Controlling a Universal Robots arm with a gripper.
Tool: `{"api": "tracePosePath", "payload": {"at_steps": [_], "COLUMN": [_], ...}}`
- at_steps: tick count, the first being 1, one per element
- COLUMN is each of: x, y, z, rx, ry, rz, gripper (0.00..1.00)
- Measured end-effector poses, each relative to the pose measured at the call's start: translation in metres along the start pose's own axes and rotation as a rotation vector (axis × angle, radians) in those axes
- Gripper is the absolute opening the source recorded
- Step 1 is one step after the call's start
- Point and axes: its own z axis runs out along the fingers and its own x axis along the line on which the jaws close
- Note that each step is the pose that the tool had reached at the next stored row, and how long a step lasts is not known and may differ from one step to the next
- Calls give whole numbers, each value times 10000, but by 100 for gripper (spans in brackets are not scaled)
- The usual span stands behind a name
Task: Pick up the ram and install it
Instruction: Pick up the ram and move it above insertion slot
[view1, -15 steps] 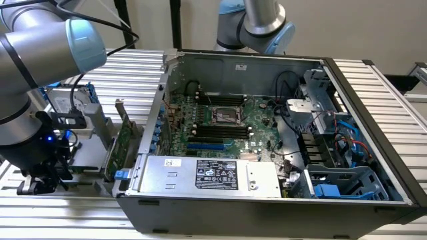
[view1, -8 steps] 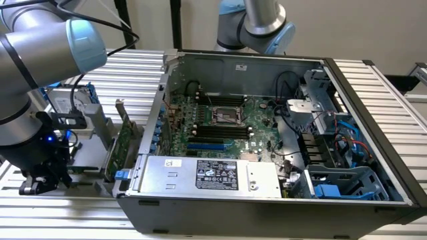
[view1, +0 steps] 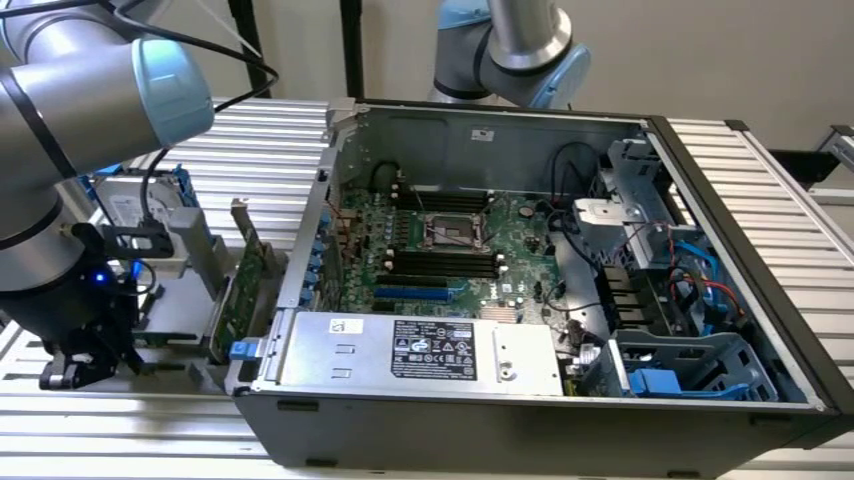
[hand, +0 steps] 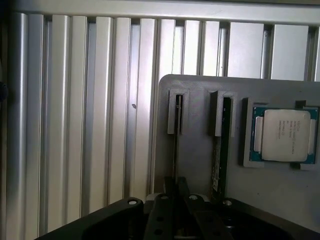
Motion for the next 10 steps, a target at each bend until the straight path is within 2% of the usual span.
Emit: {"api": "tracePosePath", "payload": {"at_steps": [10], "x": [0], "y": [0], "z": [-16], "rx": [1], "ry": [-2], "rz": [0], "gripper": [0]}}
